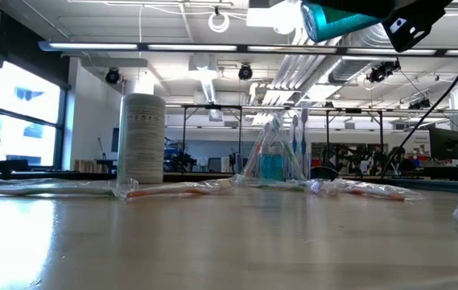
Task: Pick & Place toothbrushing station
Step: Put the blue mouthwash into the transparent organizer
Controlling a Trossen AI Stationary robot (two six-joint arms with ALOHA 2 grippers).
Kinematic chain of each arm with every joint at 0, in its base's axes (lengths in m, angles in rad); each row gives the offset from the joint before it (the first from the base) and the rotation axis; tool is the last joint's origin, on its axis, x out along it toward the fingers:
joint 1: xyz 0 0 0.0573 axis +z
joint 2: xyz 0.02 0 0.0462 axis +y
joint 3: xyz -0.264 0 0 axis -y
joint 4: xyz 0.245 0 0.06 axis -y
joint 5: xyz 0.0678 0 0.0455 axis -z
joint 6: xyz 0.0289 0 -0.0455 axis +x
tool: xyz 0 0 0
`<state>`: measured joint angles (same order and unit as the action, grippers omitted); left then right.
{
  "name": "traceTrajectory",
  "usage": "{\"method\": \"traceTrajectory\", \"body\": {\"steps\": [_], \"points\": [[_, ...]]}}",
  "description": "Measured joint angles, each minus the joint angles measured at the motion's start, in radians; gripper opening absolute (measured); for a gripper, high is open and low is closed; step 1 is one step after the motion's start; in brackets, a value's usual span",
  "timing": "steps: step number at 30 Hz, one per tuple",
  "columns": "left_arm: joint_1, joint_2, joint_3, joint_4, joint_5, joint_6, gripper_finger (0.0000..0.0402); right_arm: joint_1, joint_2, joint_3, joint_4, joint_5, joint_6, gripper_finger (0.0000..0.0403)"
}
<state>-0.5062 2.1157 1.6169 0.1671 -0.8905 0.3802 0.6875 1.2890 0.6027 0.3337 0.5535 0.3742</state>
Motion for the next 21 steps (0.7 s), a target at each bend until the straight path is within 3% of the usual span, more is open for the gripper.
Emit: {"method": "traceTrajectory", "body": {"steps": [6,10,15,18,21], "points": [[0.011,-0.002,0.000,0.008,-0.112,0.233,0.0236,-0.041,-0.087,0.001,-0.052,0.036,0.006,0.0084],[0.014,-0.002,0.000,0.012,-0.248,0.374,0.0298,-0.066,-0.164,0.000,-0.127,0.078,0.009,0.0084],[0.021,-0.012,0.001,0.008,-0.304,0.541,0.0331,-0.058,-0.249,0.001,-0.233,0.157,0.033,0.0084],[0.039,-0.066,0.001,-0.054,-0.324,0.532,0.0334,-0.043,-0.268,0.001,-0.281,0.242,0.029,0.0084],[0.064,-0.144,0.002,-0.232,-0.319,0.423,0.0334,-0.045,-0.270,0.001,-0.280,0.295,-0.014,0.0084]]}}
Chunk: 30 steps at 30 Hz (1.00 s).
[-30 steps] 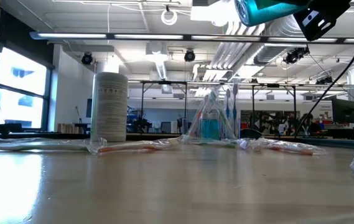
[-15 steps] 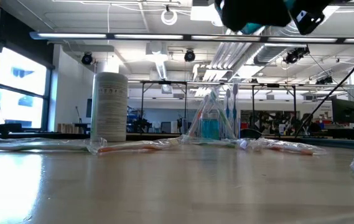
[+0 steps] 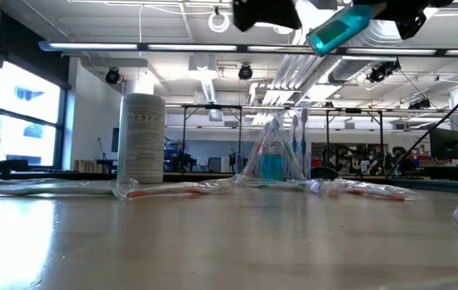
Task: Pick & Place toothbrushing station
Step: Put the blue mouthwash into the transparent organizer
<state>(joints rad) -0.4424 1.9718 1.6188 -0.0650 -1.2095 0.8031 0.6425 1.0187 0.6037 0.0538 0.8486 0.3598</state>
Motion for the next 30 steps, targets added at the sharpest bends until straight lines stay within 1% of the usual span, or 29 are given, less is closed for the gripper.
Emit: {"method": "traceTrajectory", "body": {"steps": [2,3,4,6,8,9,10,11,12,17,19,21,23,25,30], "points": [[0.030,-0.067,0.000,-0.183,0.067,-0.145,0.0335,-0.017,0.000,0.000,-0.001,0.024,-0.029,0.0084],[0.048,-0.110,0.000,-0.287,0.133,-0.229,0.0335,-0.030,0.000,0.003,-0.005,0.029,-0.042,0.0084],[0.075,-0.153,0.000,-0.383,0.218,-0.320,0.0335,-0.046,0.000,0.008,-0.014,0.029,-0.049,0.0084],[0.148,-0.234,0.000,-0.533,0.428,-0.470,0.0335,-0.091,0.000,0.023,-0.043,0.030,-0.051,0.0084],[0.236,-0.289,-0.009,-0.607,0.650,-0.566,0.0335,-0.147,0.000,0.044,-0.085,0.025,-0.054,0.0084],[0.281,-0.312,-0.025,-0.623,0.740,-0.585,0.0335,-0.182,0.000,0.059,-0.106,0.008,-0.058,0.0084],[0.321,-0.329,-0.043,-0.627,0.814,-0.595,0.0335,-0.219,0.000,0.075,-0.131,-0.021,-0.061,0.0084],[0.361,-0.343,-0.060,-0.616,0.865,-0.599,0.0335,-0.260,0.000,0.094,-0.159,-0.050,-0.063,0.0084],[0.396,-0.359,-0.082,-0.605,0.899,-0.603,0.0335,-0.305,0.002,0.115,-0.191,-0.077,-0.065,0.0084],[0.533,-0.390,-0.218,-0.525,0.977,-0.607,0.0335,-0.534,0.034,0.219,-0.374,-0.221,-0.065,0.0084],[0.565,-0.396,-0.285,-0.433,1.035,-0.606,0.0335,-0.624,0.051,0.261,-0.428,-0.295,-0.065,0.0084],[0.596,-0.424,-0.364,-0.392,1.097,-0.605,0.0335,-0.700,0.076,0.289,-0.480,-0.357,-0.072,0.0084],[0.615,-0.443,-0.435,-0.296,1.127,-0.606,0.0335,-0.761,0.103,0.312,-0.478,-0.417,-0.101,0.0084],[0.632,-0.468,-0.500,-0.242,1.145,-0.611,0.0335,-0.813,0.134,0.338,-0.482,-0.463,-0.146,0.0084],[0.632,-0.538,-0.605,-0.115,1.152,-0.625,0.0335,-0.940,0.235,0.408,-0.491,-0.592,-0.276,0.0084]]}}
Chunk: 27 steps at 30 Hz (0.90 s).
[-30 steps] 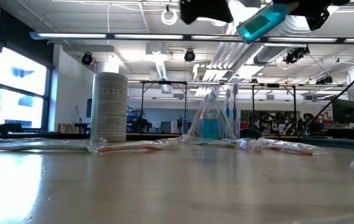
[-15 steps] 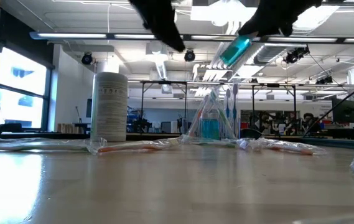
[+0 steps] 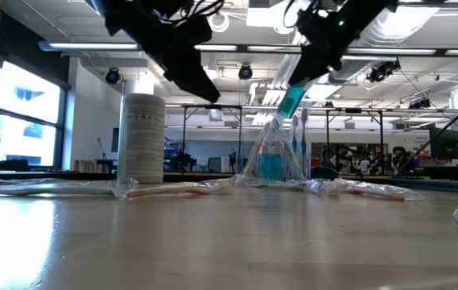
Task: Pick & Place toothbrushing station
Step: Put the blue mouthwash into the transparent organizer
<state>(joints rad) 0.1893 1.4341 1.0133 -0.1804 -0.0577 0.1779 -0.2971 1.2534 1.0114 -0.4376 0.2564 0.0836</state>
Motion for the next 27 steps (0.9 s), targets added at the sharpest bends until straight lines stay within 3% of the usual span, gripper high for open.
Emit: {"method": "traceTrajectory", "body": {"steps": [10,19,27], "points": [[-0.006,-0.113,-0.099,0.028,0.102,-0.058,0.0335,-0.204,0.219,0.135,-0.023,-0.084,-0.140,0.0084],[-0.006,-0.126,-0.143,0.031,0.119,-0.062,0.0335,-0.254,0.366,0.203,-0.015,-0.103,-0.233,0.0084],[-0.006,-0.126,-0.166,0.028,0.119,-0.071,0.0335,-0.273,0.392,0.209,0.004,-0.103,-0.266,0.0084]]}}
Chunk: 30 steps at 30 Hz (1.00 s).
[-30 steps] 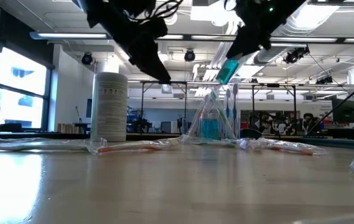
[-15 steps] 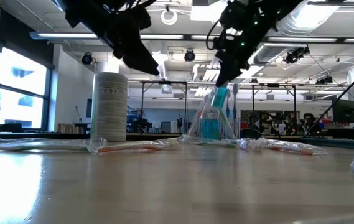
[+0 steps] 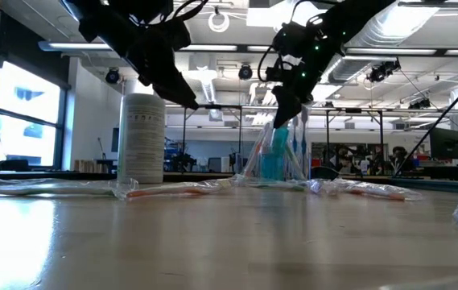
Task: Pick & Place toothbrushing station
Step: Put the blue mouthwash into the transparent organizer, then put the orange toothbrush into the transparent organizer
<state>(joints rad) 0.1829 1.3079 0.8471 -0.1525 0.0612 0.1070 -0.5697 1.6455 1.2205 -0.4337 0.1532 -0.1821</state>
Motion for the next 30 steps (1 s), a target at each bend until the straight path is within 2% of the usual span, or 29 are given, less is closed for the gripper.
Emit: {"method": "traceTrajectory", "body": {"steps": [12,20,24,26,30], "points": [[0.000,0.000,0.000,0.007,0.000,0.000,0.0335,-0.018,0.010,0.000,-0.030,-0.052,-0.005,0.0084],[0.000,0.001,0.000,0.030,-0.002,0.014,0.0335,-0.020,0.062,0.000,-0.038,-0.074,0.001,0.0084],[0.000,0.001,0.000,0.030,-0.003,0.021,0.0335,-0.015,0.077,0.000,-0.018,-0.032,0.004,0.0084],[0.000,0.001,0.000,0.030,-0.003,0.027,0.0335,-0.005,0.077,0.000,0.005,-0.026,0.003,0.0109],[0.000,0.001,0.000,0.017,-0.003,0.042,0.0335,0.005,0.074,0.000,0.048,-0.010,0.021,0.0221]]}}
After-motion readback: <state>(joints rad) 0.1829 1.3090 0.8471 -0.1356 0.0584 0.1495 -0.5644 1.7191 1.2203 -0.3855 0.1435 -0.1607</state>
